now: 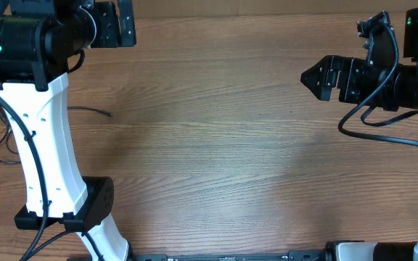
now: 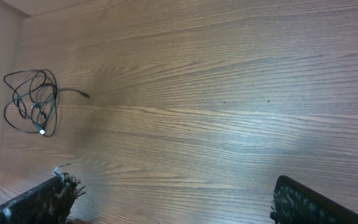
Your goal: Untangle cables
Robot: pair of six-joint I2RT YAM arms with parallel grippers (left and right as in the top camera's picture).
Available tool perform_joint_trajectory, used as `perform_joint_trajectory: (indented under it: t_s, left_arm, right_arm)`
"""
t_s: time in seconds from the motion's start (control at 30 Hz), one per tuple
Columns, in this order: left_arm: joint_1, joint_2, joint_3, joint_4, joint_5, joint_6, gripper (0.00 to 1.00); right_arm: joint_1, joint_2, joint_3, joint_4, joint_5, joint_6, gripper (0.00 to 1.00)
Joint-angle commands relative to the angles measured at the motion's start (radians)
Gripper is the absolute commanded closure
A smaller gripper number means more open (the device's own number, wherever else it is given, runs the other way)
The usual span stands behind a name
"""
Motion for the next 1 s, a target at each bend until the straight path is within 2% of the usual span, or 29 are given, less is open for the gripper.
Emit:
perform_joint_trajectory:
  t_s: [0.0,0.23,0.33,0.43,0.63,0.83,0.97]
  left_arm:
    - [-0.002,0.009,0.003,-0.002,0.006,0.019,0.00]
    - [-0.002,0.009,0.003,-0.002,0.006,0.019,0.00]
    - [-0.002,0.009,0.003,-0.002,0.006,0.019,0.00]
    - [-0.002,0.009,0.003,-0.002,0.006,0.019,0.00]
    - [-0.002,0.009,0.003,-0.002,0.006,0.019,0.00]
    - [-0.002,0.009,0.003,-0.002,0.006,0.019,0.00]
    - [-0.002,0.009,0.003,-0.002,0.006,0.019,0.00]
  right_arm:
    - [0.001,-0.004,0.020,0.006,0.018,-0.001,0.00]
    - [0.001,-0.001,0.019,0.042,0.078,-0.001,0.00]
    - [0.001,-0.022,0.011,0.171,0.202,-0.002,0.00]
    - [0.001,-0.064,-0.016,0.324,0.267,-0.009,0.00]
    - [-0.005,-0.163,-0.127,0.523,0.351,-0.009,0.00]
    - [-0.018,-0.341,-0.403,0.816,0.395,-0.014,0.00]
    - [-0.046,-0.474,-0.647,1.018,0.398,-0.092,0.00]
